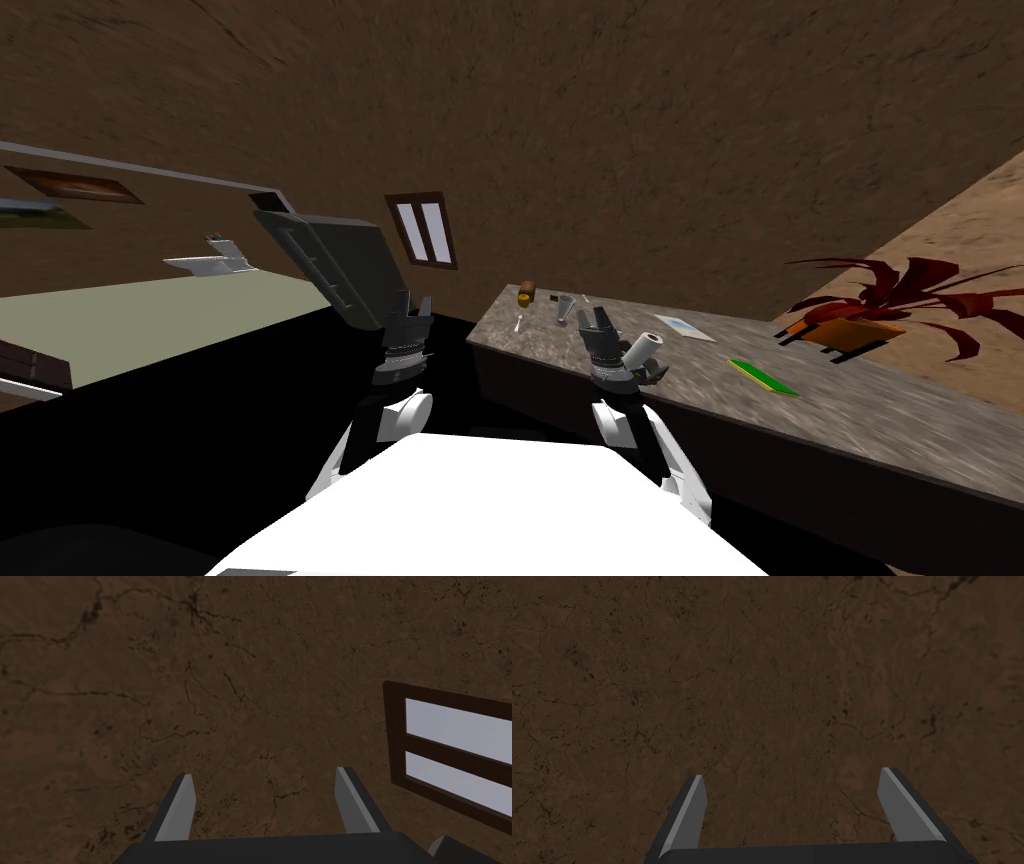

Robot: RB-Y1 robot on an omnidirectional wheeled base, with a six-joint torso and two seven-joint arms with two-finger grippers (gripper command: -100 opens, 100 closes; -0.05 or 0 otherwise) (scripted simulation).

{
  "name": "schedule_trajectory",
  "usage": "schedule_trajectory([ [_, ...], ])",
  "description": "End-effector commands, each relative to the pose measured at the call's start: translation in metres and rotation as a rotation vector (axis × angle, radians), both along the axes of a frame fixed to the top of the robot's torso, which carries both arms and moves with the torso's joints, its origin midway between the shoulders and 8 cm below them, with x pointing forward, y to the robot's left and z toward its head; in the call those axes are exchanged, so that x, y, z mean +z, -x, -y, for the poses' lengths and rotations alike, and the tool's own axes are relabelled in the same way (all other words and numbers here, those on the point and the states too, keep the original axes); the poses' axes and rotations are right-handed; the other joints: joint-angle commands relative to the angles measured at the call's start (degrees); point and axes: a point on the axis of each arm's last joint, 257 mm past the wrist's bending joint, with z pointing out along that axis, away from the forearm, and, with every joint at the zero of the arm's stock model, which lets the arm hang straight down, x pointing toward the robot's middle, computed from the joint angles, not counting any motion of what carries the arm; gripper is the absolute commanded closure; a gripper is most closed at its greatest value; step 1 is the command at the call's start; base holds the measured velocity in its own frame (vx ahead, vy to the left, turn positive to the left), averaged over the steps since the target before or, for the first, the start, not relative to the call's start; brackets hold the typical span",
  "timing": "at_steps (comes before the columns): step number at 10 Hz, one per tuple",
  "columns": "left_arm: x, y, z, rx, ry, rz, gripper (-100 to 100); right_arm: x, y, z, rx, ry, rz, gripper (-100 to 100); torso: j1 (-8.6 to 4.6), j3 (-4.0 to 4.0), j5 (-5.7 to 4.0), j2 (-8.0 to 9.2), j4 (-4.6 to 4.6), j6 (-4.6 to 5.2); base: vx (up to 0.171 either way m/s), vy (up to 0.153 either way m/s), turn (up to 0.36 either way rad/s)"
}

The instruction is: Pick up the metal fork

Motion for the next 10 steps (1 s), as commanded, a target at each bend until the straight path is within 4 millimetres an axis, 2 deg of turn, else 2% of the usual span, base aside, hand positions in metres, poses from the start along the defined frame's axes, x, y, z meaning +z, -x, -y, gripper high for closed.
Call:
schedule_trajectory([
  [1, 0.000, 0.000, 0.000, 0.000, 0.000, 0.000, 0, -0.002, -0.001, -0.007, 0.004, 0.047, 0.008, -100, 0.00, 0.00, 0.00, 0.00, 0.00, 0.00, -0.013, -0.037, 0.066],
  [2, 0.000, 0.000, 0.000, 0.000, 0.000, 0.000, 0, -0.006, -0.004, -0.019, 0.017, 0.123, 0.023, -100, 0.04, 0.01, 0.01, 0.01, 0.00, 0.03, -0.016, -0.036, 0.121],
  [3, 0.000, 0.000, 0.000, 0.000, 0.000, 0.000, 0, -0.007, -0.004, -0.020, 0.015, 0.132, 0.023, -100, 0.04, 0.01, 0.01, 0.01, 0.00, 0.00, -0.013, -0.035, 0.074],
  [4, 0.000, 0.000, 0.000, 0.000, 0.000, 0.000, 0, -0.012, -0.006, -0.031, 0.029, 0.209, 0.040, -100, 0.05, 0.01, 0.01, 0.01, 0.00, 0.03, -0.016, -0.047, 0.140],
  [7, 0.000, 0.000, 0.000, 0.000, 0.000, 0.000, 0, -0.021, -0.008, -0.046, 0.041, 0.316, 0.060, -100, 0.03, 0.00, 0.01, 0.01, 0.00, 0.00, -0.015, -0.041, 0.117],
  [10, 0.000, 0.000, 0.000, 0.000, 0.000, 0.000, 0, -0.039, -0.012, -0.068, 0.075, 0.494, 0.105, -100, 0.02, 0.01, 0.00, 0.01, 0.00, 0.04, -0.019, -0.046, 0.140],
])
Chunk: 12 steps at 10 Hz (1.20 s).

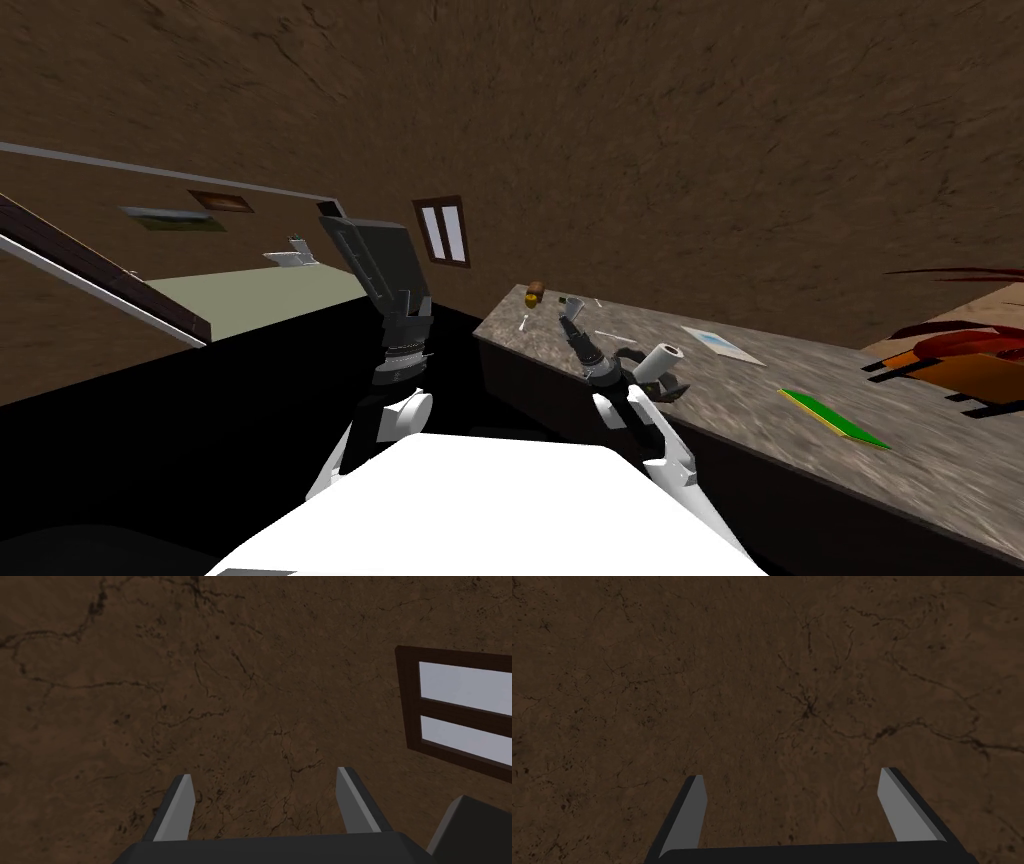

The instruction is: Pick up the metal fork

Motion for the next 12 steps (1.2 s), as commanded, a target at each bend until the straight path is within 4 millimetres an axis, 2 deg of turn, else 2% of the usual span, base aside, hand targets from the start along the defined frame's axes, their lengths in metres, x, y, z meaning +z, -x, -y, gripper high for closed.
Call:
schedule_trajectory([
  [1, 0.000, 0.000, 0.000, 0.000, 0.000, 0.000, 0, -0.007, -0.001, -0.008, 0.007, 0.066, 0.016, -100, 0.00, 0.00, 0.00, 0.00, 0.00, 0.00, -0.016, -0.039, 0.102],
  [5, 0.000, 0.000, 0.000, 0.000, 0.000, 0.000, 0, -0.036, -0.004, -0.028, 0.044, 0.278, 0.066, -100, 0.02, 0.00, 0.00, 0.00, 0.00, -0.01, -0.019, -0.040, 0.150],
  [6, 0.000, 0.000, 0.000, 0.000, 0.000, 0.000, 0, -0.048, -0.006, -0.033, 0.067, 0.359, 0.088, -100, 0.03, 0.00, 0.00, 0.00, 0.00, 0.05, -0.017, -0.033, 0.201],
  [9, 0.000, 0.000, 0.000, 0.000, 0.000, 0.000, 0, -0.071, -0.008, -0.040, 0.086, 0.499, 0.116, -100, 0.03, -0.01, 0.01, -0.03, 0.00, 0.00, -0.015, -0.038, 0.138],
  [12, 0.000, 0.000, 0.000, 0.000, 0.000, 0.000, 0, -0.106, -0.013, -0.041, 0.131, 0.690, 0.160, -100, 0.06, -0.02, 0.00, -0.03, -0.01, 0.05, -0.014, -0.032, 0.185],
])
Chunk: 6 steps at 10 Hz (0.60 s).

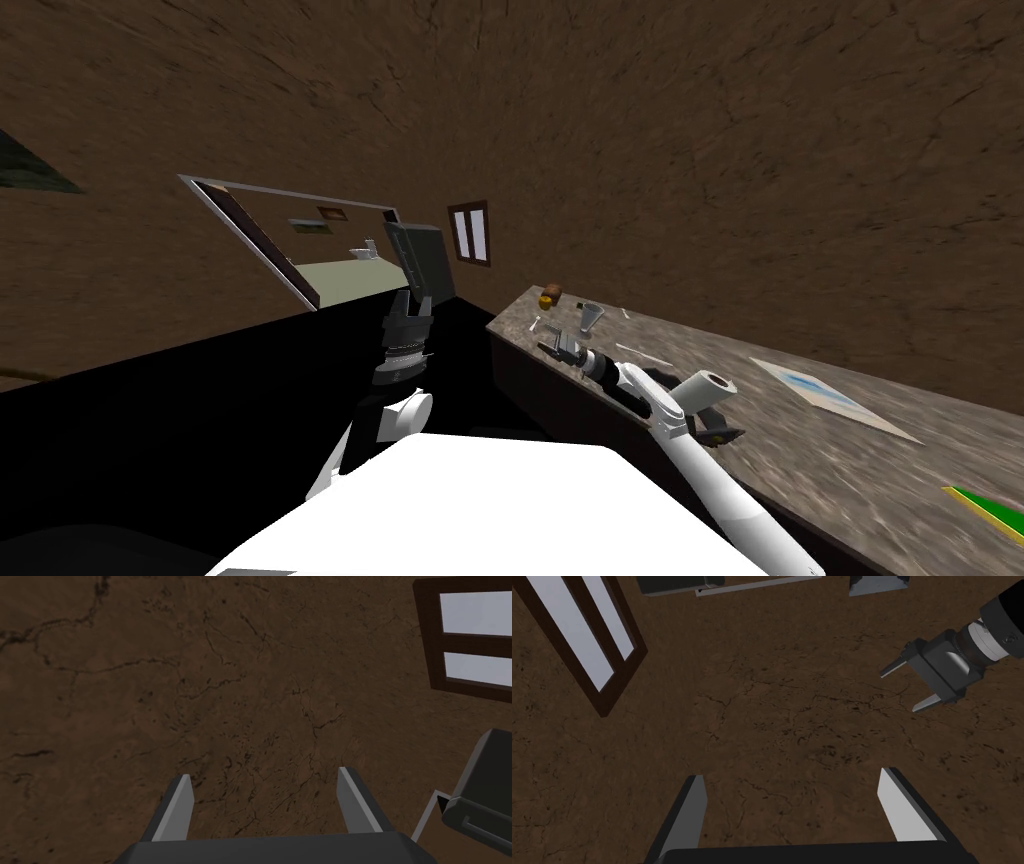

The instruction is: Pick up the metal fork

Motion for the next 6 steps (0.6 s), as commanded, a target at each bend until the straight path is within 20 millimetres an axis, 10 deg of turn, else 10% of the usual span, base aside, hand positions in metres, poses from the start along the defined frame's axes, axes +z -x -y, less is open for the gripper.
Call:
schedule_trajectory([
  [1, 0.000, 0.000, 0.000, 0.000, 0.000, 0.000, 0, -0.015, -0.002, 0.000, 0.012, 0.076, 0.017, -100, 0.00, 0.00, 0.00, 0.00, 0.00, 0.00, -0.007, -0.031, 0.108],
  [6, 0.000, 0.000, 0.000, 0.000, 0.000, 0.000, 0, -0.072, -0.011, 0.018, 0.077, 0.378, 0.076, -100, 0.03, -0.01, 0.00, -0.02, -0.01, 0.05, -0.006, -0.024, 0.178],
])
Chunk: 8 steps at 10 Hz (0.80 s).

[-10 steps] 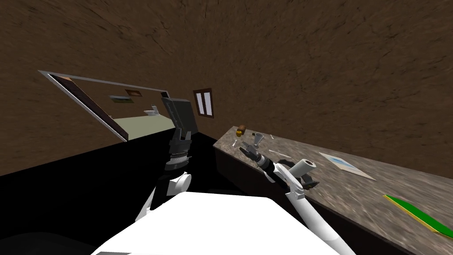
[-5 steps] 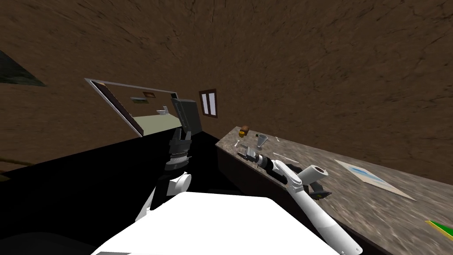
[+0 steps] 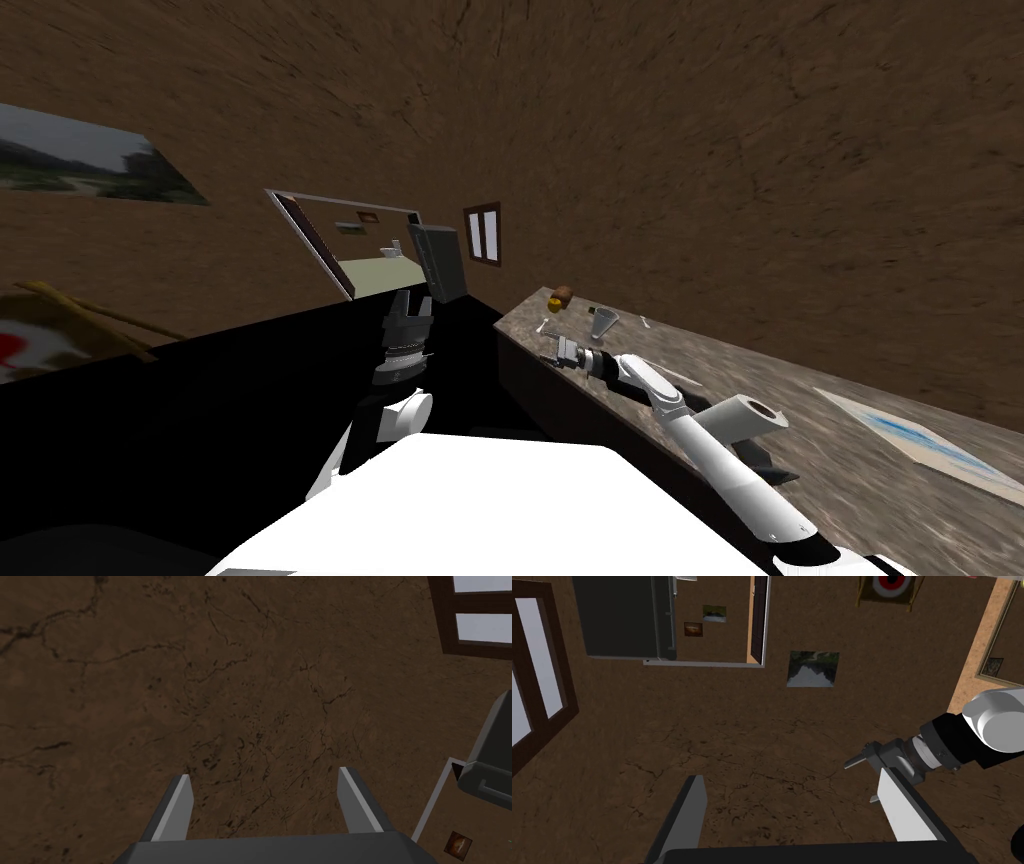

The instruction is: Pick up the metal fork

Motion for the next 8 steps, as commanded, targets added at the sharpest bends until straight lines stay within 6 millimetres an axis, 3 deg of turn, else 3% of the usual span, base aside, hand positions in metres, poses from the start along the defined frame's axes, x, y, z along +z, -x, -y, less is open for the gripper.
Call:
schedule_trajectory([
  [1, 0.000, 0.000, 0.000, 0.000, 0.000, 0.000, 0, -0.014, -0.005, 0.006, 0.012, 0.074, 0.014, -100, 0.00, 0.00, 0.00, 0.00, 0.00, 0.00, -0.003, -0.023, 0.128],
  [8, 0.000, 0.000, 0.000, 0.000, 0.000, 0.000, 0, -0.080, -0.020, 0.062, 0.097, 0.456, 0.076, -100, 0.03, -0.03, 0.00, -0.04, -0.01, 0.07, 0.006, -0.016, 0.191],
])
